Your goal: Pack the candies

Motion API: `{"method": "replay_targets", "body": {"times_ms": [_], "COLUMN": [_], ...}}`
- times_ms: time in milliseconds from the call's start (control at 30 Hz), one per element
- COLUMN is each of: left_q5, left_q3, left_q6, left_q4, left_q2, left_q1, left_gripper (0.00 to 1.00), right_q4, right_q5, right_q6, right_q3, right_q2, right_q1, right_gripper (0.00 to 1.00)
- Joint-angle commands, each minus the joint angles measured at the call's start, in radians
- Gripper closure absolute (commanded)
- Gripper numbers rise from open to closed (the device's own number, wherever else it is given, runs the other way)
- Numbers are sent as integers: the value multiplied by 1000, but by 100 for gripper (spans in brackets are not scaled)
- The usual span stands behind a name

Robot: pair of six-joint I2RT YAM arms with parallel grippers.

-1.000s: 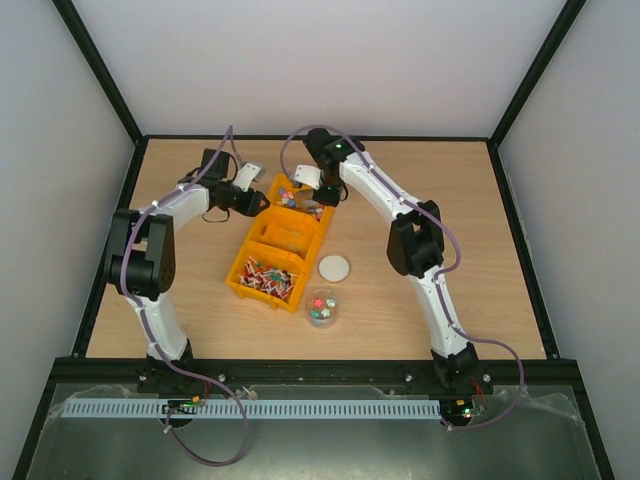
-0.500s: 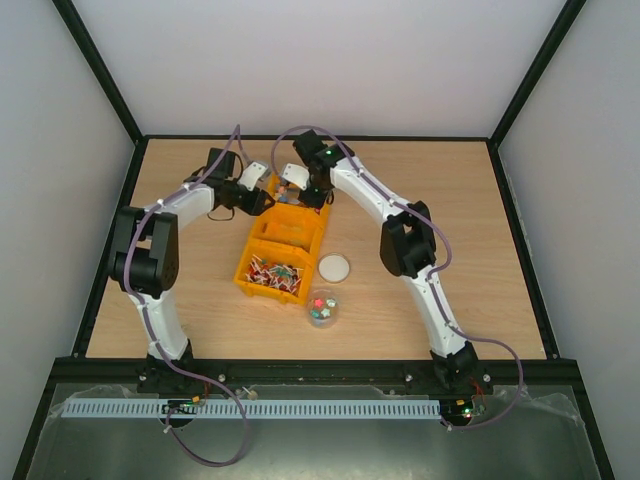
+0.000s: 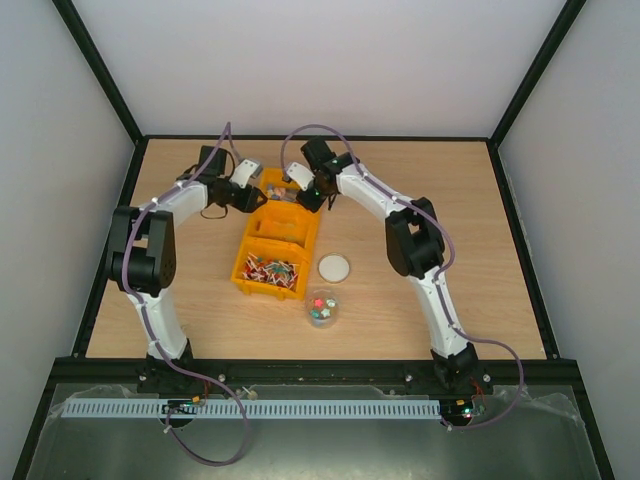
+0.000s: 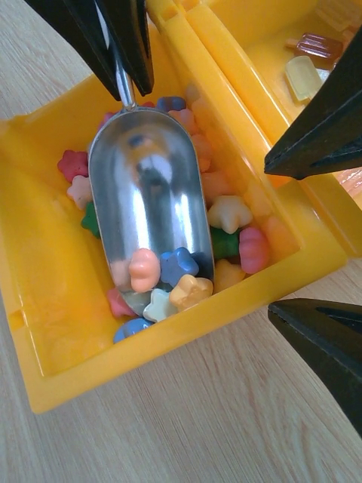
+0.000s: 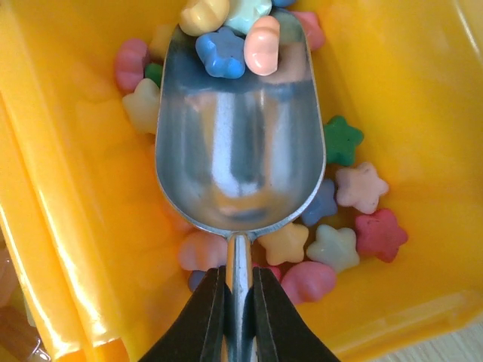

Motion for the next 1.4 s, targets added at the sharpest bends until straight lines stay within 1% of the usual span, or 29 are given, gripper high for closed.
{"method": "replay_targets", "body": {"times_ms": [0,200,400,933,1267,1367], "left_q5": [-2,-69,-91,-45,-11,-11], "left_q3": [16,29,83,126,133,133], "left_q6": [36,125,171,123,101,99], "left_q4": [-30,-48,-79,-121,-136,-142], "left_q2": [32,22,39,29,12,7], "left_q1": [3,10,27,44,66,68], "left_gripper": [54,54,54,52,50,49], "right_q4": [108,230,311,356,512,537], "right_q5": [-206,-308,-336,-380,-454,-474], "right_q6": [77,138,153,137,160,163], "right_q3": [-111,-241,-340,-446,-560,-570], "right_q2": [-52,-132,-195,-268,-342,-358], "right_q1": [10,-46,-72,-147,-173,-173], "right_gripper": [99,99,99,99,99,99]}}
